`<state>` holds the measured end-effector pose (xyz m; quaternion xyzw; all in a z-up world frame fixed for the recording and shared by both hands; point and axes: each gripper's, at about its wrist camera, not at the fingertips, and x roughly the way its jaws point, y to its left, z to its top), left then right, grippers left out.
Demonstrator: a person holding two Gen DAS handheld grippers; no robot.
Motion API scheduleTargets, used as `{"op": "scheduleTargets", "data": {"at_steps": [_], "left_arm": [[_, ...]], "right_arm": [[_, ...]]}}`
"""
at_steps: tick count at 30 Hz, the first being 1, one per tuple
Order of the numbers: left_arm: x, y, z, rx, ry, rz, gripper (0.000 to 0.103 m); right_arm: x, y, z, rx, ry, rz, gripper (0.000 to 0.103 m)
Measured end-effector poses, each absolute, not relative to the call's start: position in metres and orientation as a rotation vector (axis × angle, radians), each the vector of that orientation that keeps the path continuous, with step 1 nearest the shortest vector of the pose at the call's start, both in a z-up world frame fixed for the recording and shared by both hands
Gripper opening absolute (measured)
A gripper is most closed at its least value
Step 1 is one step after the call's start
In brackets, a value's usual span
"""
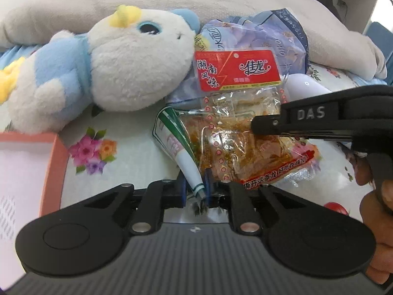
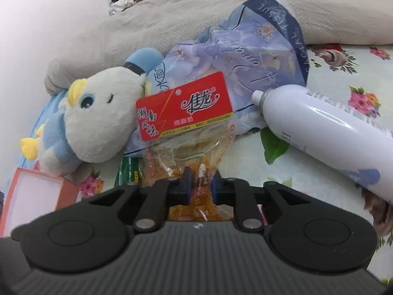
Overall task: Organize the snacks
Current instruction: 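Grasp the green-and-white strip packet with the left tool while the right tool grasps the red-labelled packet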
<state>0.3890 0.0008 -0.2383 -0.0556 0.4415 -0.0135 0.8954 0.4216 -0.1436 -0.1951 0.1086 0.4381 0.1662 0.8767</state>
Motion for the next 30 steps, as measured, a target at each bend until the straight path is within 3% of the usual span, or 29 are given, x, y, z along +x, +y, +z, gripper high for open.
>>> {"op": "scheduleTargets", "data": {"at_steps": [30], "left_arm": [[0.230,-0.014,-0.213,-0.249,0.952,-0.094,0.012]], "right_arm": [[0.242,-0.174,-0.176,0.250,0.877,0.286,0.015]]}}
